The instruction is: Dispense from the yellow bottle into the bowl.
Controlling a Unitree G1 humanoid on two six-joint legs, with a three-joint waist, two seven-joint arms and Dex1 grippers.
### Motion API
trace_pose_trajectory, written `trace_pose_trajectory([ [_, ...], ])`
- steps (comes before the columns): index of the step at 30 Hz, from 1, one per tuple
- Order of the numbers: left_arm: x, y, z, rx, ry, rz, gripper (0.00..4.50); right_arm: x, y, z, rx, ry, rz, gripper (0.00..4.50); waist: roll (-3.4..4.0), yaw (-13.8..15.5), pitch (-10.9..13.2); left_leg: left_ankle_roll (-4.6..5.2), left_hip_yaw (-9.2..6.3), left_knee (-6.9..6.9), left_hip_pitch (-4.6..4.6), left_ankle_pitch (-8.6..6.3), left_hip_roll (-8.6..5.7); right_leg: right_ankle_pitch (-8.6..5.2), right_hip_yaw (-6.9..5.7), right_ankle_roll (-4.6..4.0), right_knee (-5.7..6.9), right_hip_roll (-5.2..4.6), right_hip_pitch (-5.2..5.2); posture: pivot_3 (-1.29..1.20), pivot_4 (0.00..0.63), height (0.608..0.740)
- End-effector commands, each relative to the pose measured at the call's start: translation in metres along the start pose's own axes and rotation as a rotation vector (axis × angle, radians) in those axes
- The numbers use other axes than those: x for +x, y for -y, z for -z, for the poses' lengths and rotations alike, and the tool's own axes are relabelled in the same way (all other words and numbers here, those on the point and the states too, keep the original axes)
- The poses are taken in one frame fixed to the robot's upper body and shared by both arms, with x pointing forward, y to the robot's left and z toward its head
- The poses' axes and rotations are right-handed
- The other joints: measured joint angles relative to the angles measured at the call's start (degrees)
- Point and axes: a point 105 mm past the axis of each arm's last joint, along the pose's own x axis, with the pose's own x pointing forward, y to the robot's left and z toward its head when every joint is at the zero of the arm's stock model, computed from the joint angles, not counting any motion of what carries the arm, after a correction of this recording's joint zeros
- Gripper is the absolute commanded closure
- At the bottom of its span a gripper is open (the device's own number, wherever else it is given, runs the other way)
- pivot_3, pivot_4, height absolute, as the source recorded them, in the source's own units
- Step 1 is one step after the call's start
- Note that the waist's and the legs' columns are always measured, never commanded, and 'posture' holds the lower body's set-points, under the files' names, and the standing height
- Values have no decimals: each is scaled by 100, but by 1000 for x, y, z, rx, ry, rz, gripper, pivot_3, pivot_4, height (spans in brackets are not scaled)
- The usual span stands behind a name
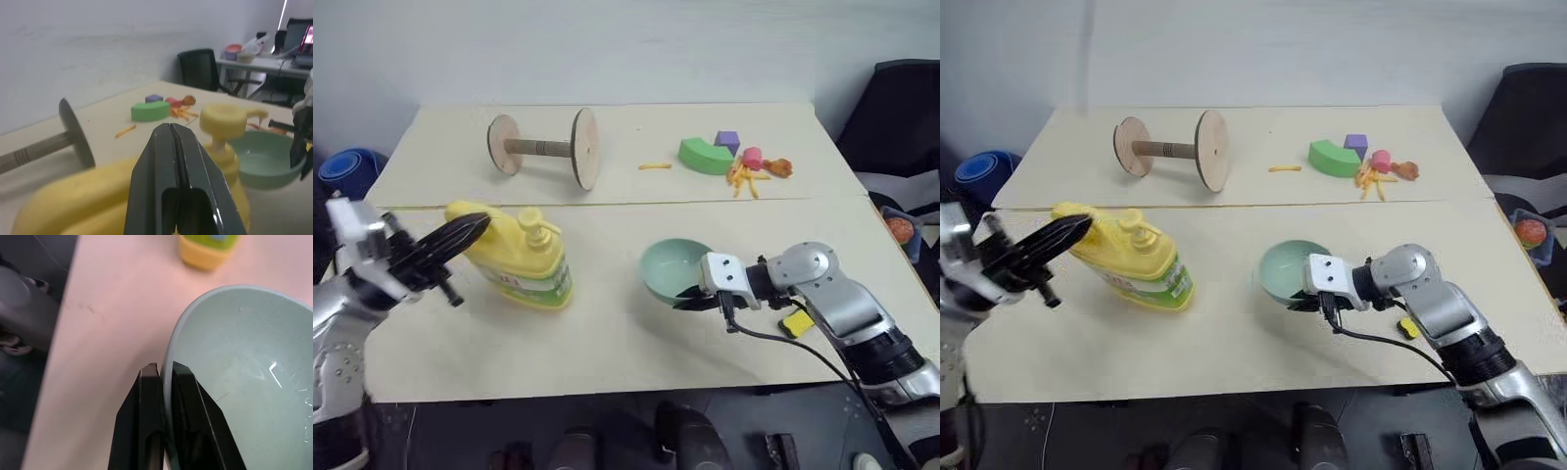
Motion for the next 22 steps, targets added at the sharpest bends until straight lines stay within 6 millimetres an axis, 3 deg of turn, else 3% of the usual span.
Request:
trace_pose_trajectory([
  [1, -30, 0, 10, 54, -78, -31, 4479, 7, 12, 16, -64, 9, 71, 4500, 0, -19, 6, 0, 0, 0, 2, 0, 2, 0, 0, -1, -5, 0, 0, 0, 150, 740],
  [3, -40, 4, 18, 40, -112, -43, 4479, 9, 16, 25, -37, 21, 102, 4500, -3, -18, 15, -1, -2, 0, 3, 0, 3, -1, 1, -3, -9, -2, -1, 0, 150, 740],
  [6, -57, 10, 39, 46, -219, -101, 3884, 1, 14, 27, -59, 58, 156, 3590, 2, 11, 20, -1, -7, 1, 3, 0, 4, -1, 3, -5, -7, -5, 0, 0, 150, 740],
  [9, -71, 29, 62, -12, -295, -63, 2961, -23, 0, 20, -73, 127, 212, 2561, 4, 94, 21, -2, -13, 0, -2, -5, 6, 0, 1, -5, -5, -6, 0, 0, 150, 740],
  [12, -76, 39, 84, -35, -344, -55, 2012, -43, -25, 13, 32, 297, 214, 1536, 3, 188, 20, 10, -14, -3, -8, -21, 8, 0, -6, -4, -35, -5, 5, 0, 150, 740],
  [15, -89, 56, 124, -148, -553, -17, 1176, -74, -45, 21, 150, 407, 315, 599, 1, 286, 19, 21, -10, 1, 1, -34, 11, 1, -1, -4, -51, -6, 12, 0, 150, 740],
  [17, -90, 56, 130, -108, -583, -26, 521, -85, -55, 31, 170, 402, 375, 0, 6, 284, 22, 29, -5, 1, 6, -41, 12, 1, 5, -4, -50, -8, 16, 0, 150, 740],
  [22, -89, 46, 128, 30, -560, -109, 521, -94, -81, 58, 145, 300, 446, 0, -1, 286, 24, 62, 2, 1, 4, -63, 21, 6, 13, -15, -47, -11, 14, 0, 150, 740],
])
